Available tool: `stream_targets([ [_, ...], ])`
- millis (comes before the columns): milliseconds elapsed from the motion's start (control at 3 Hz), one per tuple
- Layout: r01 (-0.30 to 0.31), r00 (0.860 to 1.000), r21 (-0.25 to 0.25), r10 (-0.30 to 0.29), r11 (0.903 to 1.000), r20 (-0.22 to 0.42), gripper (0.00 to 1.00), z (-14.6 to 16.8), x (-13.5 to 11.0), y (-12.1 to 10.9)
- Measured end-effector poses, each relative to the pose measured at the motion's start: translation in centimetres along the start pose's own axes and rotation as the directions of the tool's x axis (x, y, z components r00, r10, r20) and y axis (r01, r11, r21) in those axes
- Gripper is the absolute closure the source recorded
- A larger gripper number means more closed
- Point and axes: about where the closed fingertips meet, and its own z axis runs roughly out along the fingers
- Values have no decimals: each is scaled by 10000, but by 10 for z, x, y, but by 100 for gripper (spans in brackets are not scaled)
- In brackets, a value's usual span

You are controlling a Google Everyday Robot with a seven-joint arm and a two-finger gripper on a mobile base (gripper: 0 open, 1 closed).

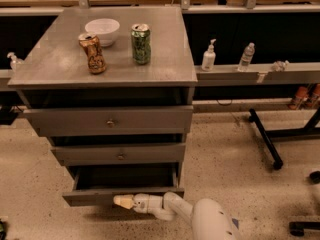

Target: Close bottom drawer

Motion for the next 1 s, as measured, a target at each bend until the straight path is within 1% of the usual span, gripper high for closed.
stream_targets([
  [333,-23,10000,1,23,10000,91,100,3,-3,-6],
  [667,-9,9999,5,9,10000,105,100,2,-1,-5],
  [1000,92,9997,40,-93,9999,206,100,-6,8,4],
])
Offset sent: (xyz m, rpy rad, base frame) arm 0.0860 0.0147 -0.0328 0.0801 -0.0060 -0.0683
